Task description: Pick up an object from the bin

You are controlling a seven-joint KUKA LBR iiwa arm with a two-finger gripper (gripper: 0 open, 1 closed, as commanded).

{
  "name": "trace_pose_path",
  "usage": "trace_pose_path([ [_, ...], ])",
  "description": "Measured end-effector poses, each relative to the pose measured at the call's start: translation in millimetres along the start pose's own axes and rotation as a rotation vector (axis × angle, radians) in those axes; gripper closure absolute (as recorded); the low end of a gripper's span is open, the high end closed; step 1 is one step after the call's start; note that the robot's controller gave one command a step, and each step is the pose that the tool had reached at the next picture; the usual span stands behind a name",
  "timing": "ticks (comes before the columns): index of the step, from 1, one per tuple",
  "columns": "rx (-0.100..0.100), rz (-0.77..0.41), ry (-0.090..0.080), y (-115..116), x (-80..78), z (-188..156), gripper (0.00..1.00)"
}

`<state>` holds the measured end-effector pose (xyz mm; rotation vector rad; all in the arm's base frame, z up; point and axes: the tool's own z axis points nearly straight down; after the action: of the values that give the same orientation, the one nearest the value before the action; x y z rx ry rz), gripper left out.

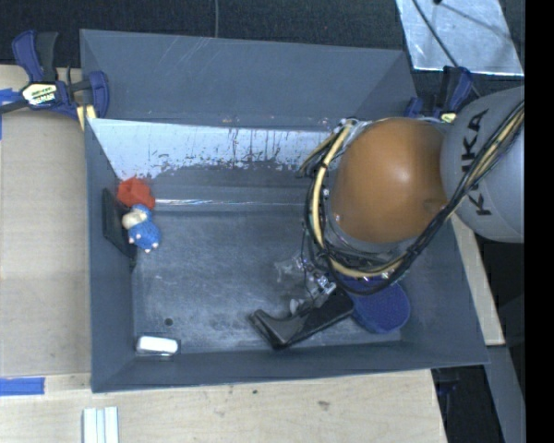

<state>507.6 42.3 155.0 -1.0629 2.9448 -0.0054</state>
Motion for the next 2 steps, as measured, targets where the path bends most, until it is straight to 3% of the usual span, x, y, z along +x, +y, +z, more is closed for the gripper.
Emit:
trace_pose_path([
  [1, -0.007, -0.001, 0.007, 2.5, 0.8, 4.7, 0.0],
  [2, -0.005, -0.234, 0.007, -26.9, -39.6, 65.8, 0.0],
])
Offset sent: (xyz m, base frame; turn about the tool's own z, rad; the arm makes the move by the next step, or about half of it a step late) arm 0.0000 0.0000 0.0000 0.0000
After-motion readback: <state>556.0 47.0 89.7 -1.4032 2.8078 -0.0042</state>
